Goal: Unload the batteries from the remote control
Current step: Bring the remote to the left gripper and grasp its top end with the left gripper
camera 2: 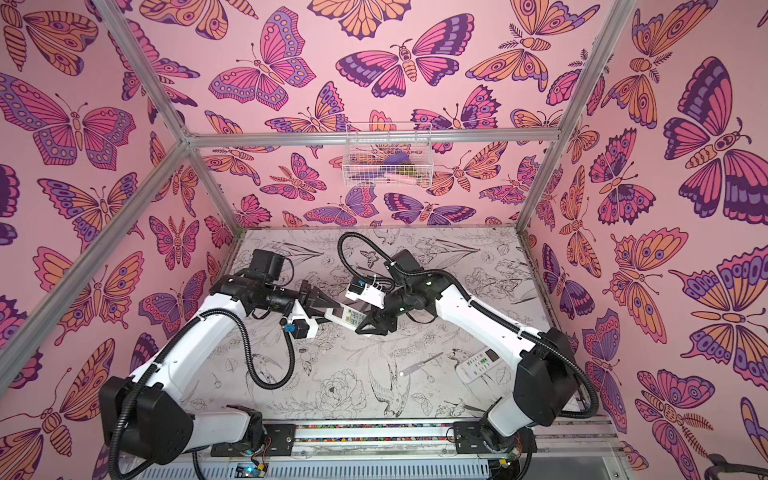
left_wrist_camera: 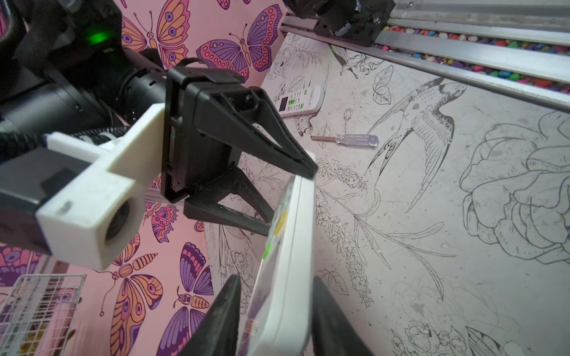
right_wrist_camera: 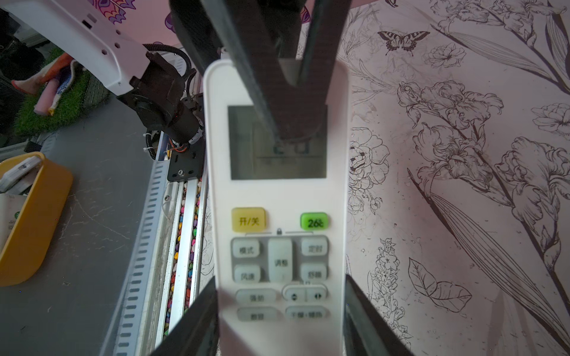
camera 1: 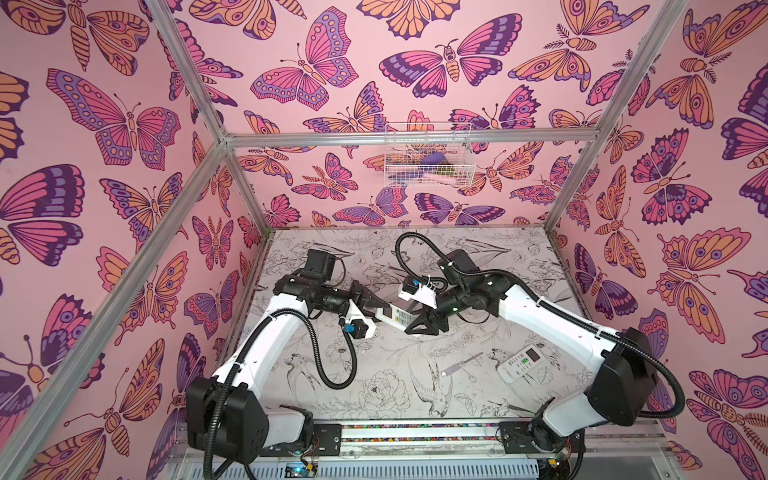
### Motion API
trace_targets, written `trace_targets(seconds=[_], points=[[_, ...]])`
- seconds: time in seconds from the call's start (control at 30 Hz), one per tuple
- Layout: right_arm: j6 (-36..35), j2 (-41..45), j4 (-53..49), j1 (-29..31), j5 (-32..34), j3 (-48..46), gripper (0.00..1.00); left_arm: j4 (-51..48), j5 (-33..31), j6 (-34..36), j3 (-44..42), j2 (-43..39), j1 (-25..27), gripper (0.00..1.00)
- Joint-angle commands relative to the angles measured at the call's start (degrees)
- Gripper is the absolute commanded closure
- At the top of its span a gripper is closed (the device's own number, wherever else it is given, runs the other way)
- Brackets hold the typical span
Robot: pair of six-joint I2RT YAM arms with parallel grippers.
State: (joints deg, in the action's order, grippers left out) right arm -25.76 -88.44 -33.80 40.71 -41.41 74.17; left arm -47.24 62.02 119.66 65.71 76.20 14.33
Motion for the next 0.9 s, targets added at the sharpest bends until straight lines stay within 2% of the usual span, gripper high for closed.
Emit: trace_targets(seconds=[0.0, 0.27, 0.4, 0.57, 0.73, 0.87], points=[[-2.5, -0.4, -1.9, 0.9, -0.9, 2.6, 0.6, -0.7, 1.6, 31.3, -1.2, -0.3, 0.3, 0.67], [-3.0, -0.3, -2.8, 1.5, 0.1, 3.1, 0.59, -0.5, 1.0, 31.3, -0.8, -0.3, 0.3, 0.77], [-2.9, 0.1, -3.0, 1.6, 0.2, 3.1, 0.56, -0.3, 1.1, 30.7, -1.1, -1.0, 0.3, 0.87], [-2.3, 2.5, -1.3, 1.6, 1.7, 0.7, 0.41, 0.1, 0.5, 29.6, -1.9, -1.6, 0.0, 0.99], [-1.6, 7.6, 1.5, 1.6, 4.2, -3.7, 0.29, 0.3, -0.4, 28.2, -2.6, -2.3, -0.5, 1.0], [0.8, 13.3, 4.7, 1.5, 8.3, -8.0, 0.26, 0.5, -1.4, 24.0, -3.1, -2.7, -0.8, 1.0]])
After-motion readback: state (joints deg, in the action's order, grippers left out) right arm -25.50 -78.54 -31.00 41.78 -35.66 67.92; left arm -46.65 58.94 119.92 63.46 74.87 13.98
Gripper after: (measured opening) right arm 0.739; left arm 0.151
